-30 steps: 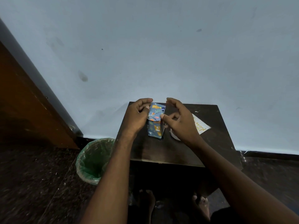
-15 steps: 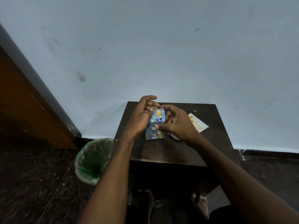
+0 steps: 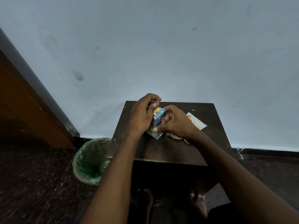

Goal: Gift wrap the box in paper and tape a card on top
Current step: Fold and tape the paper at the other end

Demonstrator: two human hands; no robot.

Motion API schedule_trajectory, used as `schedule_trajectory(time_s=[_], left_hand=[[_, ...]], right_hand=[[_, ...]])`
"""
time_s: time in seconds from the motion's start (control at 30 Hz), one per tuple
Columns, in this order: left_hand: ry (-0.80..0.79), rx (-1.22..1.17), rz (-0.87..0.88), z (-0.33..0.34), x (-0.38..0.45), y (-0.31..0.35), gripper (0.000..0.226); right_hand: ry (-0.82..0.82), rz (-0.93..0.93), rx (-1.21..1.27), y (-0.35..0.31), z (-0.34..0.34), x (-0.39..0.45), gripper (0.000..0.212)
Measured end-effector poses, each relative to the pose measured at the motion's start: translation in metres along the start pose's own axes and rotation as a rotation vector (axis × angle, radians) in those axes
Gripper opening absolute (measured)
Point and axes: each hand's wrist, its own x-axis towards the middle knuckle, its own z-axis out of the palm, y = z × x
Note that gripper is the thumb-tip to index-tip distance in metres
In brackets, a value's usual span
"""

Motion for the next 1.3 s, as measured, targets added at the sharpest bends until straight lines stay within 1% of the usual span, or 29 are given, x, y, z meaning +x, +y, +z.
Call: schedule_trajectory(time_s=[0.03,0.07,0.17,0.2,0.27,0.33,0.37,0.43,0.5,0.53,0.67,0.73,0.83,0.93,1.0,1.07,1.13,1.2,1.3], left_hand=[[-0.009,-0.022,0.0,-0.001,0.0,-0.002,0.023],[-0.017,-0.042,-0.001,-0.002,0.0,-0.002,0.023],[-0.036,-0.061,0.001,-0.001,0.002,-0.004,0.025],[-0.045,-0.066,0.002,-0.001,0.002,-0.004,0.026],[-0.073,-0.081,0.003,-0.001,0.004,-0.006,0.031],[-0.093,-0.089,0.004,-0.001,0.005,-0.008,0.035],[-0.096,-0.089,0.004,-0.002,0.006,-0.008,0.036],[-0.096,-0.092,0.007,-0.001,0.005,-0.007,0.037],[-0.096,-0.091,0.01,-0.001,0.003,-0.005,0.037],[-0.093,-0.092,0.01,-0.001,0.002,-0.004,0.038],[-0.075,-0.107,0.029,-0.001,0.0,0.001,0.046],[-0.066,-0.101,0.035,0.001,-0.001,0.003,0.047],[-0.029,-0.1,0.043,0.005,0.0,0.004,0.038],[0.009,-0.107,0.052,0.011,0.001,-0.003,0.033],[-0.009,-0.075,0.05,0.014,0.002,-0.008,0.039],[-0.021,-0.06,0.051,0.015,0.003,-0.009,0.04],[-0.031,-0.082,0.055,0.015,0.004,-0.005,0.034],[-0.041,-0.138,0.023,0.013,0.003,0.0,0.025],[-0.039,-0.179,-0.04,0.009,0.002,0.006,0.015]], right_hand=[[-0.05,0.023,-0.007,0.001,-0.008,0.0,0.065],[-0.056,0.035,-0.075,0.002,-0.016,0.0,0.057],[0.059,0.042,-0.455,0.008,-0.032,0.0,0.025],[0.071,0.064,-0.547,0.009,-0.033,-0.001,0.023],[0.034,0.129,-0.645,0.011,-0.028,-0.003,0.037],[-0.011,0.159,-0.72,0.015,-0.018,-0.005,0.044],[-0.017,0.156,-0.749,0.018,-0.014,-0.005,0.041],[0.005,0.134,-0.758,0.021,-0.01,-0.006,0.024],[0.063,0.118,-0.693,0.023,-0.01,-0.004,0.008],[0.098,0.105,-0.65,0.023,-0.011,-0.004,0.005],[0.248,0.035,-0.476,0.014,-0.022,-0.008,0.02],[0.292,0.028,-0.291,0.01,-0.03,-0.012,0.024],[0.287,-0.002,0.091,0.003,-0.041,-0.019,0.027],[0.276,-0.088,0.292,-0.004,-0.042,-0.025,0.031],[0.268,-0.13,0.349,-0.004,-0.037,-0.027,0.03],[0.262,-0.158,0.352,-0.002,-0.03,-0.026,0.027],[0.269,-0.183,0.345,-0.001,-0.025,-0.024,0.022],[0.288,-0.218,0.337,-0.001,-0.02,-0.024,0.018],[0.322,-0.251,0.272,0.001,-0.015,-0.025,0.019]])
